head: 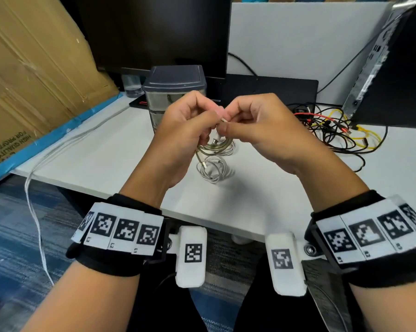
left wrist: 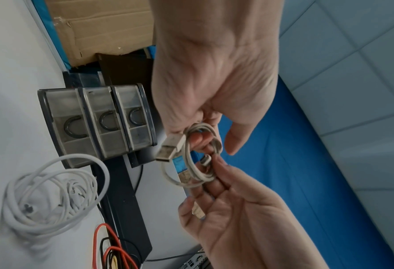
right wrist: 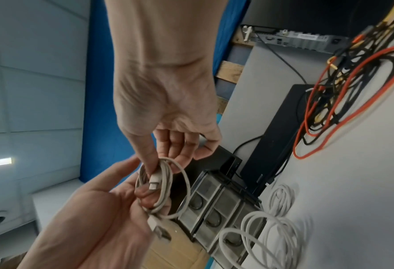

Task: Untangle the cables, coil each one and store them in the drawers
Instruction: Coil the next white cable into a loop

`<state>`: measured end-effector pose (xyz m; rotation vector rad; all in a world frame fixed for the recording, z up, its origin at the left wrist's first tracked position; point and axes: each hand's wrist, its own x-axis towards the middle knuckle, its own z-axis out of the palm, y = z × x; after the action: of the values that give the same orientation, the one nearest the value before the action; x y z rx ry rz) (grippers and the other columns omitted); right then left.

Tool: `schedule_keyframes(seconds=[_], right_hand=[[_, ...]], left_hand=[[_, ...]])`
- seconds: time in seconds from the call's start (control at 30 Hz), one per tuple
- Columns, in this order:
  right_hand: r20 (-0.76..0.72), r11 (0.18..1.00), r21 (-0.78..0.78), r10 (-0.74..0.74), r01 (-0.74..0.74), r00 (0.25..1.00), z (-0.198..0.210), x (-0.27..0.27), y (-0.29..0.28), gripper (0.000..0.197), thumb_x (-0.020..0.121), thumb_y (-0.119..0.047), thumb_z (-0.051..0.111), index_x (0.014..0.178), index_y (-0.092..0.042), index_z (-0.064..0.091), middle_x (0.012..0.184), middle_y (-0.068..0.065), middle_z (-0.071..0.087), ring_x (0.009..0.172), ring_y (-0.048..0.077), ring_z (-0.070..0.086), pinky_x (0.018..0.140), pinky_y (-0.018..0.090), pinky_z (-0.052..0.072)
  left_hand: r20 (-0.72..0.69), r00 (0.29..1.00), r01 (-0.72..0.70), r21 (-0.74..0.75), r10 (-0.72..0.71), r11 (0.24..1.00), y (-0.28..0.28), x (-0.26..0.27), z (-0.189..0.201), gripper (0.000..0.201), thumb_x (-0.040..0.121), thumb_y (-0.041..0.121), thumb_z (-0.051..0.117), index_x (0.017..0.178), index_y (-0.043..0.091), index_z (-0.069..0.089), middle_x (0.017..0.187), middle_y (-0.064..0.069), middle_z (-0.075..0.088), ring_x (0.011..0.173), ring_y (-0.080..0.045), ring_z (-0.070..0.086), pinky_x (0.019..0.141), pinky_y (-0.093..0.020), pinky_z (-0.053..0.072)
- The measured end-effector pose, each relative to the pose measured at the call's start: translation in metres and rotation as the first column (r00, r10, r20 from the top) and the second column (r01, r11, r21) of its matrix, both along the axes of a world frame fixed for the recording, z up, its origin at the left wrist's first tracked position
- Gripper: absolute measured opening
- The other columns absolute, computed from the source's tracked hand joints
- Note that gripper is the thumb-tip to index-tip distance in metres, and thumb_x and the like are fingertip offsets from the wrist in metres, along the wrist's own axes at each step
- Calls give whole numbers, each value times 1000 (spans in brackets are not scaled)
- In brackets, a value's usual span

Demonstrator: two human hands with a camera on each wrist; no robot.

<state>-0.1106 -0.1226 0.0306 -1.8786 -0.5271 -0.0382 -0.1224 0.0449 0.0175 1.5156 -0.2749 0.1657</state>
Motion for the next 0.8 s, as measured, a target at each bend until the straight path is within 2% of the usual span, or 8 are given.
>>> schedule_keyframes(seconds=[0.07, 0.17, 0.3, 0.4, 0.5, 0.6, 0.67, 0.8], right_hand=[[8, 997, -81, -1, 2, 1000, 1, 2, -1, 1, 86, -7, 74, 87, -8, 74, 85, 15, 73, 73, 9, 60, 68, 23, 45], [-42, 984, -171, 35, -42, 999, 5, 3, -4, 10, 85, -9, 70, 79, -16, 74, 80, 6, 71, 79, 11, 60, 77, 36, 48], [-212, 948, -252, 143, -196, 967, 7, 3, -7, 8, 93, -5, 66, 92, -5, 73, 94, 17, 70, 88, 15, 64, 89, 43, 55], [-331, 921, -240, 221, -308, 917, 7, 6, -15, 9, 96, -7, 64, 97, -3, 72, 90, 5, 66, 89, 13, 61, 90, 41, 53], [-400, 880, -263, 274, -396, 874, 8, 8, -22, 18, 98, -7, 61, 109, 2, 71, 98, 3, 72, 95, 12, 65, 92, 40, 54], [-382, 913, -218, 245, -344, 891, 7, 11, -24, 16, 98, -9, 62, 100, 7, 67, 95, 6, 69, 94, 16, 64, 93, 44, 55], [-356, 938, -182, 217, -296, 909, 4, 14, -21, 19, 99, -13, 62, 99, 6, 64, 95, 9, 64, 93, 18, 61, 89, 41, 56], [-328, 977, -19, 196, -214, 924, -4, 16, -12, 12, 100, -15, 62, 89, -12, 66, 94, 12, 65, 91, 21, 60, 81, 36, 51]], left_hand=[[9, 1000, 19, 13, -20, 1000, 0, -1, -1, 9, 92, 10, 73, 95, 10, 64, 73, -5, 62, 63, -15, 50, 59, -25, 39], [-26, 997, 68, 17, -68, 998, 3, -2, -2, 17, 90, 4, 75, 103, 10, 65, 81, -11, 64, 67, -16, 59, 60, -24, 46], [-57, 991, 122, 83, -118, 989, 7, -3, -5, 22, 90, -1, 72, 111, 5, 69, 89, -19, 64, 77, -27, 60, 63, -25, 49], [-53, 988, 147, 112, -142, 983, 8, -4, -7, 22, 90, 2, 74, 112, 0, 70, 89, -17, 62, 77, -28, 59, 63, -23, 51], [-77, 976, 211, 101, -203, 972, 11, -6, -6, 28, 88, 3, 72, 115, -3, 67, 84, -9, 62, 67, -18, 59, 62, -22, 53], [-100, 948, 309, 73, -301, 948, 16, -7, -3, 40, 85, 5, 71, 124, 1, 64, 95, -10, 58, 72, -15, 62, 67, -23, 55], [-98, 940, 331, 34, -327, 943, 18, -7, -1, 44, 84, 5, 71, 127, 6, 62, 103, -12, 55, 76, -15, 64, 70, -24, 56], [-65, 934, 345, -95, -351, 934, 20, -7, -3, 44, 91, -2, 64, 131, 13, 57, 112, -16, 54, 82, -15, 66, 74, -24, 55]])
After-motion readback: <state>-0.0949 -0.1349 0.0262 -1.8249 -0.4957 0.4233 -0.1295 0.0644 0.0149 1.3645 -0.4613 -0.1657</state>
